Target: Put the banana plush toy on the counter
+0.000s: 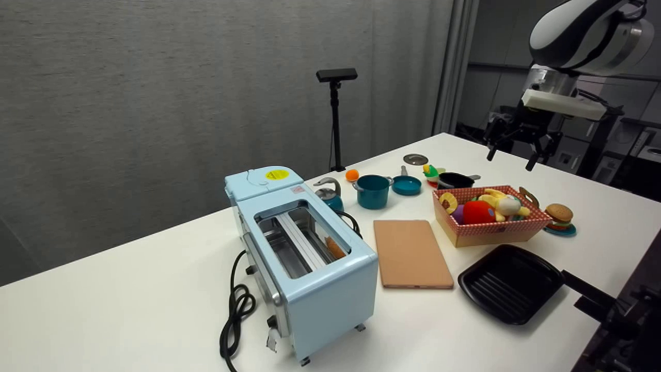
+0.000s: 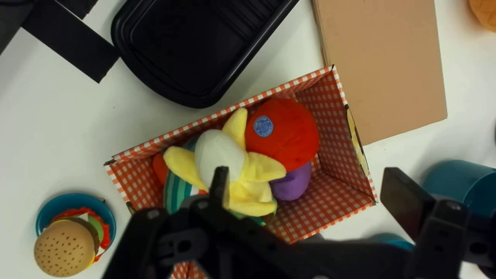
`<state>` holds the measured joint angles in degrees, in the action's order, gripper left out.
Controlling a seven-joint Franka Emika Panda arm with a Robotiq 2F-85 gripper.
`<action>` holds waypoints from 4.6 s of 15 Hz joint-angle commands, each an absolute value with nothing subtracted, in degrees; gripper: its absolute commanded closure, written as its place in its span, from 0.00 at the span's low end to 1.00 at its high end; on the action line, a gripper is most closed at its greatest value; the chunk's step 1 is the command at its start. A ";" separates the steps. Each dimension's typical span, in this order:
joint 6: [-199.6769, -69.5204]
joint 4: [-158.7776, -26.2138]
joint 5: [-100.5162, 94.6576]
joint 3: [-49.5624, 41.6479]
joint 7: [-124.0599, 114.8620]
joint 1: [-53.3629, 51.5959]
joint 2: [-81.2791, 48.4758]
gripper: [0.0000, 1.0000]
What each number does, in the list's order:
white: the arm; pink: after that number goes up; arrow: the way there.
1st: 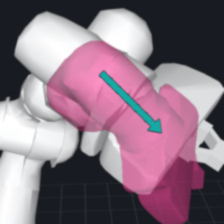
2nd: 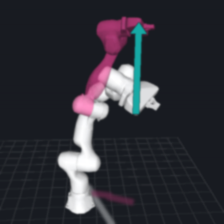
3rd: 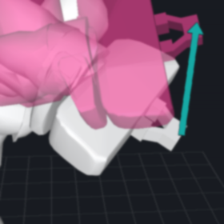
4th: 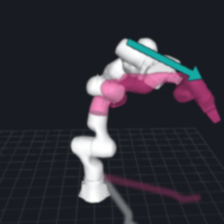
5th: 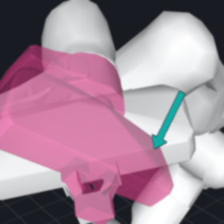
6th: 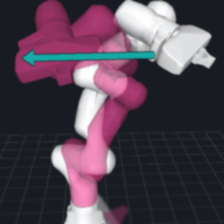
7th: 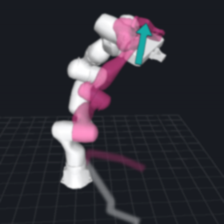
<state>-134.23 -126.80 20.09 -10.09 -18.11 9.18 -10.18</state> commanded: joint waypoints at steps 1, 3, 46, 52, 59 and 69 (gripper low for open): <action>-134.22 -124.14 23.39 -9.70 -16.32 10.43 -13.01 0.00; -134.14 -125.65 21.32 -9.91 -18.05 9.68 -11.90 0.00; -132.47 -113.20 22.01 -9.65 -17.57 14.64 -31.08 0.01; -132.43 -112.72 21.90 -10.03 -17.84 14.91 -31.16 0.55; -133.11 -112.93 22.07 -9.71 -17.70 14.74 -31.68 1.00; -132.19 -114.25 19.78 -9.29 -19.12 11.30 -26.85 0.99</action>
